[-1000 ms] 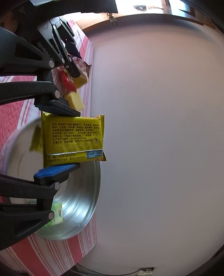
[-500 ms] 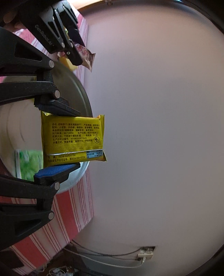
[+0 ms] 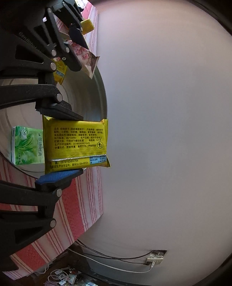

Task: Organize objects
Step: 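Move both items over the silver tin and release them inside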

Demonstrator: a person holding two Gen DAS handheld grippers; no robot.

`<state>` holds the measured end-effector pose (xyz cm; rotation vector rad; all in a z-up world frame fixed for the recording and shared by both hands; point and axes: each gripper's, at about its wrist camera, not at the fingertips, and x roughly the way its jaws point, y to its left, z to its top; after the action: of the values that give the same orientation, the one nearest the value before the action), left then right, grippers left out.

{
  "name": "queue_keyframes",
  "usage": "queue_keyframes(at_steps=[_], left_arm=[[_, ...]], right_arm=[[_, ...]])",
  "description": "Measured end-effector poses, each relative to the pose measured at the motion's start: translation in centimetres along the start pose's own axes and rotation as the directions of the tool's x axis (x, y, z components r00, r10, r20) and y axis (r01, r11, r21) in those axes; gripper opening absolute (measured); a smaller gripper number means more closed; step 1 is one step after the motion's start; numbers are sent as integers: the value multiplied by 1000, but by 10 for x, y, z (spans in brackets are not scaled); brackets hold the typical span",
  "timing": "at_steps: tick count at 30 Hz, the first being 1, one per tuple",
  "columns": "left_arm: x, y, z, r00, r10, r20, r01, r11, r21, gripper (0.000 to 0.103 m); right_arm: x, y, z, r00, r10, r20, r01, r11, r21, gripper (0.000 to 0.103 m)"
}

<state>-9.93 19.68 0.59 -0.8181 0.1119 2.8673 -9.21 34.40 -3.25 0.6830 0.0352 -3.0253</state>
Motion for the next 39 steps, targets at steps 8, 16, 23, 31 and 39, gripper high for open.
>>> queue_keyframes(at_steps=[8,16,23,31,39], left_arm=[[5,1,-2,1000,8,-23,-9,1000,-3,40],[10,-1,-3,999,16,-31,-16,1000,1,40],[14,0,-6,999,18,-44,-18,1000,3,42],[-5,5,-2,996,84,13,-84,996,-26,80],[-19,31,0,992,99,79,-92,991,-95,102]], right_arm=[[2,0,-4,1000,0,-15,-1,1000,-18,54],[8,-14,-4,999,11,-33,-11,1000,-14,54],[8,-12,-3,998,37,-48,-38,999,-12,54],[-3,-16,-2,1000,12,-1,-12,1000,23,72],[-11,-39,3,998,26,60,-35,988,153,89]])
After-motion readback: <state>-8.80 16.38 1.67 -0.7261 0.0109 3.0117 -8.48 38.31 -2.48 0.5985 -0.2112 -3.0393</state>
